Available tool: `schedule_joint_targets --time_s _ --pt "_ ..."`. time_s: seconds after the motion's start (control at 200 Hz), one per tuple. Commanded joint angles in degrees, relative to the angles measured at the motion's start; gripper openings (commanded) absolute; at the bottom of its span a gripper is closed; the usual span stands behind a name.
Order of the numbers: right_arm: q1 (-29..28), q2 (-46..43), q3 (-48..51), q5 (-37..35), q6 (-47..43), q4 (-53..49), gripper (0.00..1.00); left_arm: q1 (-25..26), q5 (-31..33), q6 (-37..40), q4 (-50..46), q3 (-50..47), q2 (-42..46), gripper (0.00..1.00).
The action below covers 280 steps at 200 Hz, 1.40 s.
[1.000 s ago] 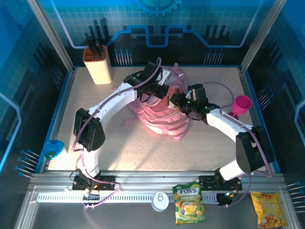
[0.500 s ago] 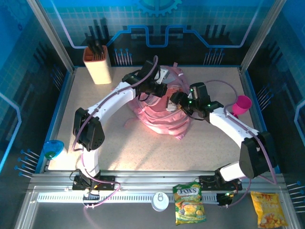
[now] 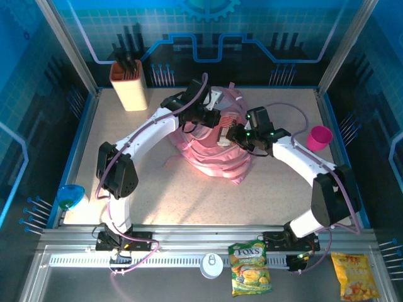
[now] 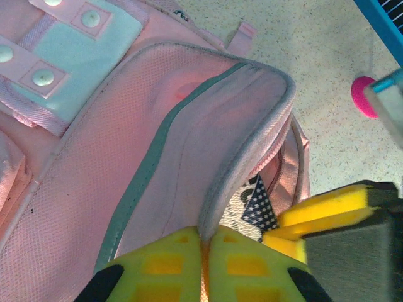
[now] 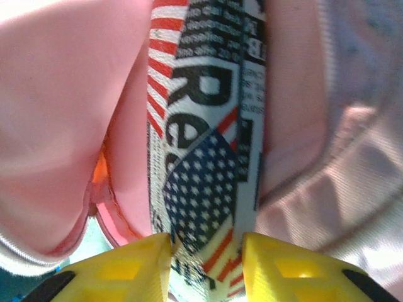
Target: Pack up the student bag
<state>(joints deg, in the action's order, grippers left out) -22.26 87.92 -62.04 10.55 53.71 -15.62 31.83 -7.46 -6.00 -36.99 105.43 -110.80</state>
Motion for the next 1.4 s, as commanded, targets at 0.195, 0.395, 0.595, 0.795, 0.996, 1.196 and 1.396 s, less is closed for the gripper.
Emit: schedule_joint_targets --time_s 0.195,0.395,0.595,0.795,0.996,1.196,1.396 --pt "-2.2 8.5 -2.8 4.1 5.0 19.3 0.30 -0.7 -1.0 -1.7 1.4 0.4 3.1 0.08" --pt "-1.8 6.3 2.2 2.2 7.7 24.9 0.37 -0.8 -0.9 -1.8 1.2 0.3 3.3 0.08" --pt "-1.1 3.8 5.1 0.6 7.5 22.7 0.36 -1.0 -1.3 -2.0 1.5 0.1 3.2 0.07" --pt "-1.8 9.3 1.1 1.5 8.6 22.4 0.25 -1.0 -2.0 -2.2 1.6 0.0 3.2 0.07" --pt "-3.0 15.9 -4.8 3.0 8.6 25.5 0.19 -1.1 -2.8 -2.6 1.8 -0.2 3.2 0.07" --pt "-1.7 13.3 -1.7 3.0 9.1 27.6 0.22 -1.5 -3.1 -3.3 2.2 -0.9 3.2 0.08" --pt "1.2 0.9 8.9 0.6 7.6 25.4 0.33 -1.8 -4.8 -4.3 2.5 -2.0 3.4 0.22"
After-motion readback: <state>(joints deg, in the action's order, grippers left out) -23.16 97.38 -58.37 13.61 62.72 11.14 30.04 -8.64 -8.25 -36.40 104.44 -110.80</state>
